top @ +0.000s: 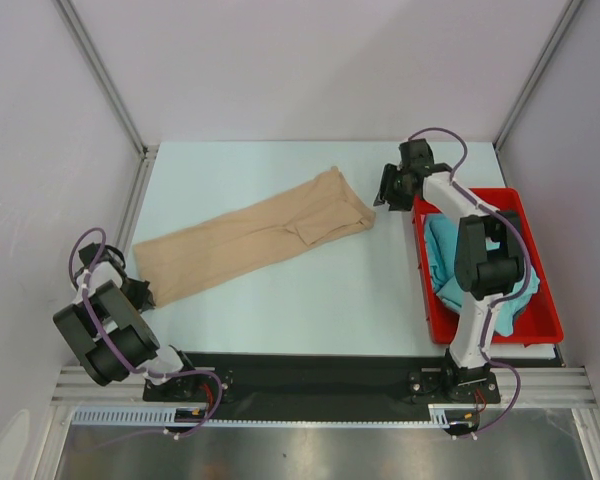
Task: Fold and stack the t-shirts
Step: Fold the tshirt
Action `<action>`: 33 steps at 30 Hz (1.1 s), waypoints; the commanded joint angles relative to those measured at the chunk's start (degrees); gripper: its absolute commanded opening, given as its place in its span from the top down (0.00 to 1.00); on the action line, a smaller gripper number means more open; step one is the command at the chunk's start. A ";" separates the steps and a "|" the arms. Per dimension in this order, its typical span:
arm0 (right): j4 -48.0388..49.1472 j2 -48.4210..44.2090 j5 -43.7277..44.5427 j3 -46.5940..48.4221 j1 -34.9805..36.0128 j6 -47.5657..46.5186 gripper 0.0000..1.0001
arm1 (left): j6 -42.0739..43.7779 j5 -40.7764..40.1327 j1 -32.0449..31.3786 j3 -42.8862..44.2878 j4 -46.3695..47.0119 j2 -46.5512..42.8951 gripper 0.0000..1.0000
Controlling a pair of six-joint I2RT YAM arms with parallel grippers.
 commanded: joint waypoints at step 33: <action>4.42 5.89 -14.54 0.24 1.32 -7.21 0.73 | -0.25 -0.02 0.70 -2.41 -3.04 0.44 1.00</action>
